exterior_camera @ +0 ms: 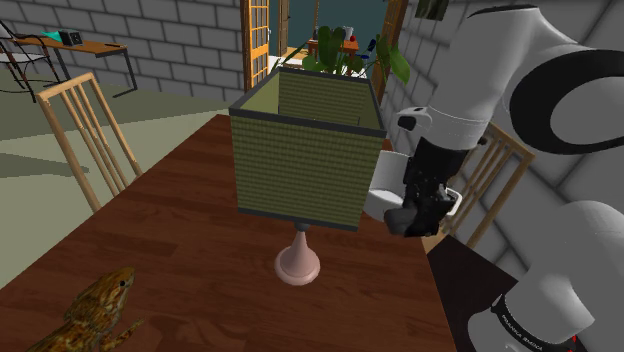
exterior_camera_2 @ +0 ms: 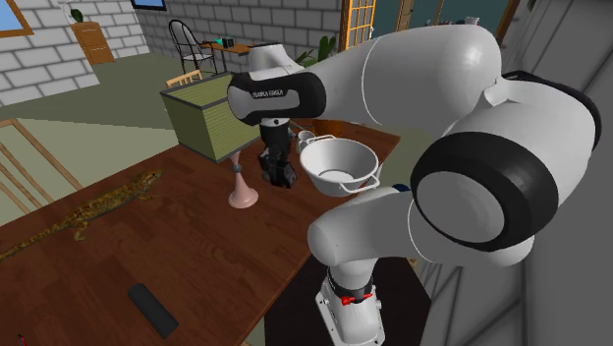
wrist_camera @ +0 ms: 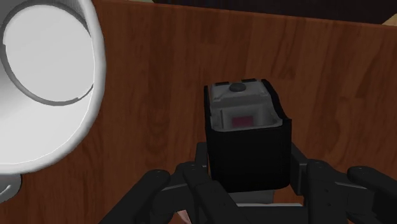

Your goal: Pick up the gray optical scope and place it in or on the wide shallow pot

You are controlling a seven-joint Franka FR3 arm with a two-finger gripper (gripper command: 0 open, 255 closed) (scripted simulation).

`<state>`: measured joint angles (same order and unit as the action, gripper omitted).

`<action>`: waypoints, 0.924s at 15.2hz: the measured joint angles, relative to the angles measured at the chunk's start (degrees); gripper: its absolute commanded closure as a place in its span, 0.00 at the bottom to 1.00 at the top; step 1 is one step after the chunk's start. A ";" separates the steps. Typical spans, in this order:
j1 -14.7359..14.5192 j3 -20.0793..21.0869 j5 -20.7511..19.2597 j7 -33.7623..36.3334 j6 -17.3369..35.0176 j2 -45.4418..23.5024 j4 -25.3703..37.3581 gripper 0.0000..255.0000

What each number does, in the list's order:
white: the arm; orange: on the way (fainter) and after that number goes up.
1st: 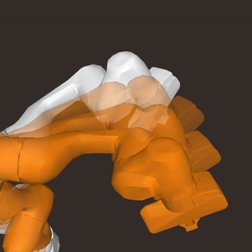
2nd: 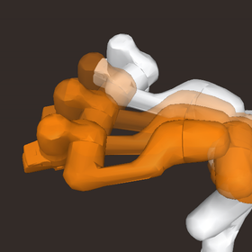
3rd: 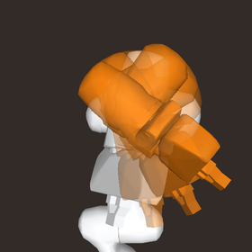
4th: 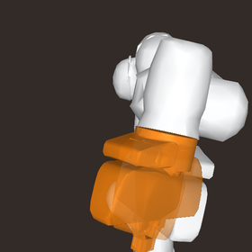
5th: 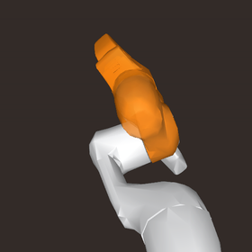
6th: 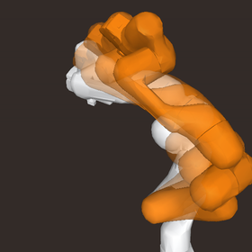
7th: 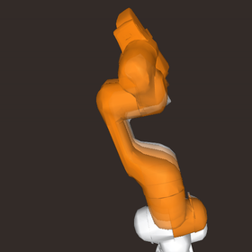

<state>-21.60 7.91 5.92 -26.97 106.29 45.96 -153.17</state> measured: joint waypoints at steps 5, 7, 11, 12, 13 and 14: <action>3.92 -6.50 -4.87 -6.79 0.80 -1.93 1.51 1.00; 5.55 -9.05 -6.68 -9.55 1.20 -3.74 3.16 1.00; 8.32 -14.09 -9.92 -15.20 2.91 -7.91 5.80 1.00; 8.78 -15.16 -10.47 -16.46 3.11 -9.67 7.39 1.00; 9.27 -16.16 -11.00 -17.64 3.34 -10.44 7.99 1.00; 9.71 -17.23 -11.48 -18.87 3.67 -11.83 9.13 1.00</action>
<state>-11.90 -9.33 -5.56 -45.84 109.96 34.13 -144.05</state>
